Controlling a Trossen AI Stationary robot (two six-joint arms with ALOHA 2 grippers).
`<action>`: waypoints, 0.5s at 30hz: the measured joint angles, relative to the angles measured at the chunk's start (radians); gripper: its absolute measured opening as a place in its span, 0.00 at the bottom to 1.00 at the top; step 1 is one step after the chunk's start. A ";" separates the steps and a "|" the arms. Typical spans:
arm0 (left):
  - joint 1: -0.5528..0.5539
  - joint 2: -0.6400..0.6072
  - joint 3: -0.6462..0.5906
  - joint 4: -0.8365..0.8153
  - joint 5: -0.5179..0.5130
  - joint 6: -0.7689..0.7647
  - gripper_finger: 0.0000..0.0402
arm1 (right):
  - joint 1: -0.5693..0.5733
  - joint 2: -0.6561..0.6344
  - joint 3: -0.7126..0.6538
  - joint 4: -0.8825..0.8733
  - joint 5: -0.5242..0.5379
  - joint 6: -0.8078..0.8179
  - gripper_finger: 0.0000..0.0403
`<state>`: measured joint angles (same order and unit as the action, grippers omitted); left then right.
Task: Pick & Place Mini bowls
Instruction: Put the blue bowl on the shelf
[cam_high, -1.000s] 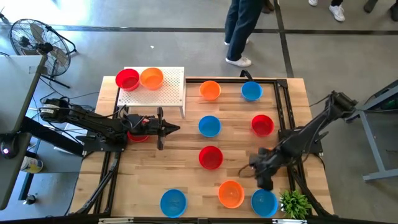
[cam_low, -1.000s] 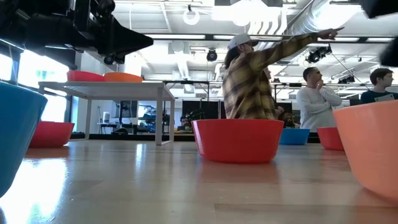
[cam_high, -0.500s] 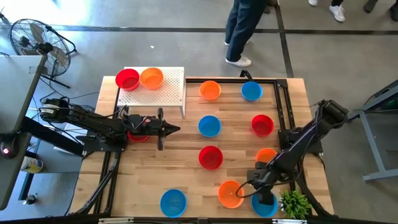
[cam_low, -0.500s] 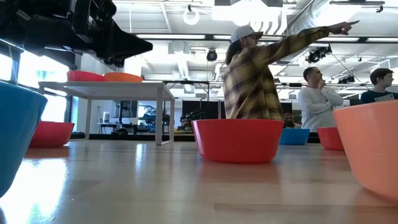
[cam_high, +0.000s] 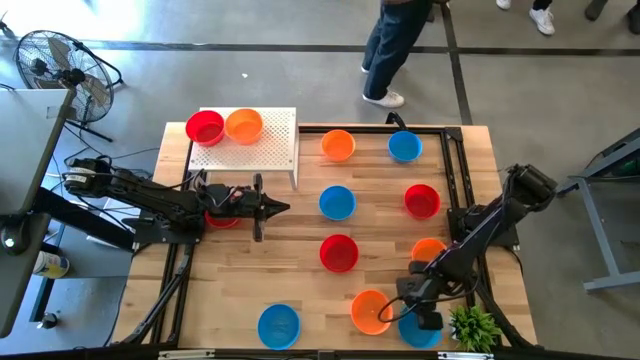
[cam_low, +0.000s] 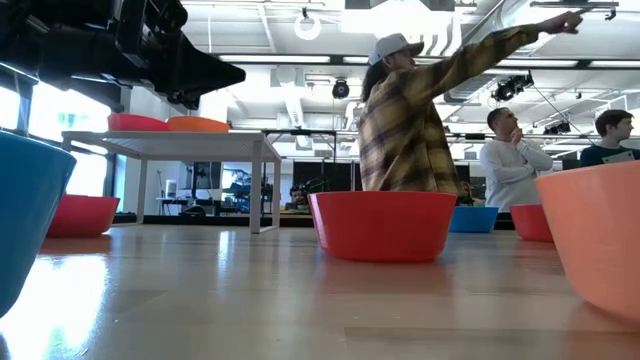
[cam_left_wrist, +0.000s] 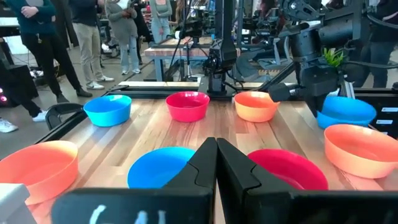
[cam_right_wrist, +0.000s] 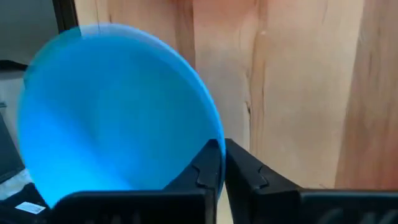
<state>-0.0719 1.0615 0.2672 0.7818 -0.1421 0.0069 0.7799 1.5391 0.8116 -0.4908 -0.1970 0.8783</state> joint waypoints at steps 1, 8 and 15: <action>0.000 0.000 0.000 0.000 0.000 -0.005 0.00 | -0.002 -0.006 0.000 -0.011 -0.003 0.005 0.02; 0.000 0.000 0.000 -0.003 0.000 -0.012 0.00 | -0.040 -0.104 0.000 -0.054 -0.041 0.092 0.01; 0.000 0.000 0.000 -0.003 0.000 -0.016 0.00 | -0.157 -0.252 0.000 -0.078 -0.038 0.197 0.01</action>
<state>-0.0723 1.0615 0.2672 0.7792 -0.1421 -0.0090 0.6226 1.2871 0.8116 -0.5687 -0.2347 1.0754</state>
